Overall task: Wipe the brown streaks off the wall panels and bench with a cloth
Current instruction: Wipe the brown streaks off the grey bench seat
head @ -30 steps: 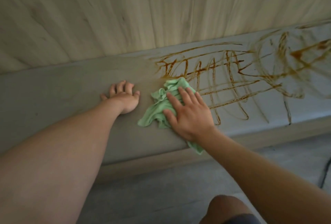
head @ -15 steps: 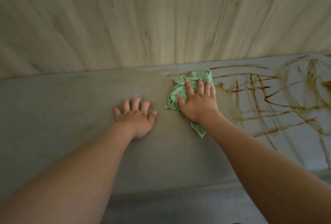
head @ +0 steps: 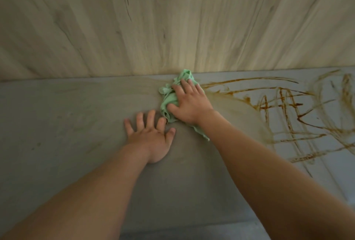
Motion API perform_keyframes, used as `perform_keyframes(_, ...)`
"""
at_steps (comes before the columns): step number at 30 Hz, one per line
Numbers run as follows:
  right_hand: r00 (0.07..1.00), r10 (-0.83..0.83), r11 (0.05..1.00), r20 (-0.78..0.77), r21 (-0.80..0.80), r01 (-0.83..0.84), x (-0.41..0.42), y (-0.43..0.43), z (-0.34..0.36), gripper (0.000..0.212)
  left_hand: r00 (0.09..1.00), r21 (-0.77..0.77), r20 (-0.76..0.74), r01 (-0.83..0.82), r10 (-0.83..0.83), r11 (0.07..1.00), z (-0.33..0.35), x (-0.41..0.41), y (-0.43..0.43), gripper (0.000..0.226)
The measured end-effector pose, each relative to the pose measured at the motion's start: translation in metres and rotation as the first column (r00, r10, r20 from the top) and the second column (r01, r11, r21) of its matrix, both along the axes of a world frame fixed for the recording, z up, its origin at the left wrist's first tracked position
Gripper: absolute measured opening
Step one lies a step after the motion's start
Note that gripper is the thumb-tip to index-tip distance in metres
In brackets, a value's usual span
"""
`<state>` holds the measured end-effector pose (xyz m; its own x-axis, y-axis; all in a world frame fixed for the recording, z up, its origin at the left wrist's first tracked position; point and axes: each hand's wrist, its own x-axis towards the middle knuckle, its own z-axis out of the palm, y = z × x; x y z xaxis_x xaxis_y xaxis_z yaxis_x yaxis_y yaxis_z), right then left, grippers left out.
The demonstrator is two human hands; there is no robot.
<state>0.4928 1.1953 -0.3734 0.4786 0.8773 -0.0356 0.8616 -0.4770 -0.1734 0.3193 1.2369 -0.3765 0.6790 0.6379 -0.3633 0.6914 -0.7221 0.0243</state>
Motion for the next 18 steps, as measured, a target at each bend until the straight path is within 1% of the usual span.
perform_keyframes(1,1.0,-0.017,1.0,-0.011,0.009,0.017,0.01,-0.002,0.001,0.087,1.0,-0.006,0.003,0.0,0.0,1.0,0.0,0.0,0.001,0.064)
perform_keyframes(2,0.997,-0.072,0.997,-0.013,0.012,0.072,0.024,-0.009,0.002,0.087,1.0,-0.015,0.007,0.001,-0.001,1.0,0.0,0.0,0.001,0.064)
perform_keyframes(4,0.96,-0.279,0.96,0.003,-0.012,0.279,0.061,-0.031,0.002,0.088,1.0,-0.031,0.016,0.0,0.001,1.0,0.0,-0.001,0.002,0.064)
perform_keyframes(5,0.916,-0.4,0.916,0.013,-0.032,0.401,0.08,-0.045,0.002,0.089,1.0,-0.031,0.018,0.0,0.0,1.0,-0.001,-0.001,0.002,0.064)
perform_keyframes(7,0.797,-0.604,0.795,0.004,-0.062,0.603,0.108,-0.07,0.004,0.093,1.0,-0.023,0.019,0.004,-0.003,1.0,-0.002,-0.002,0.002,0.064)
perform_keyframes(8,0.749,-0.663,0.747,-0.012,-0.07,0.661,0.114,-0.075,0.005,0.094,1.0,-0.019,0.021,0.003,-0.003,1.0,-0.003,-0.002,0.002,0.064)
perform_keyframes(9,0.724,-0.689,0.723,-0.025,-0.081,0.686,0.115,-0.074,0.005,0.095,1.0,-0.017,0.02,0.003,-0.003,1.0,-0.003,-0.002,0.002,0.065)
perform_keyframes(10,0.724,-0.689,0.723,-0.025,-0.089,0.685,0.11,-0.069,0.006,0.094,1.0,-0.019,0.021,0.002,-0.002,1.0,-0.003,-0.003,0.002,0.065)
perform_keyframes(12,0.787,-0.617,0.785,-0.003,-0.083,0.614,0.09,-0.053,0.004,0.093,1.0,-0.03,0.023,0.003,-0.002,1.0,-0.001,-0.002,0.001,0.065)
perform_keyframes(15,0.926,-0.377,0.925,0.006,-0.042,0.377,0.049,-0.034,-0.001,0.091,1.0,-0.045,0.023,0.002,-0.001,0.999,0.003,-0.002,0.0,0.065)
perform_keyframes(18,0.988,-0.153,0.988,0.01,0.002,0.153,0.006,-0.044,-0.003,0.087,1.0,-0.04,0.022,-0.003,0.004,0.999,0.005,-0.002,-0.002,0.064)
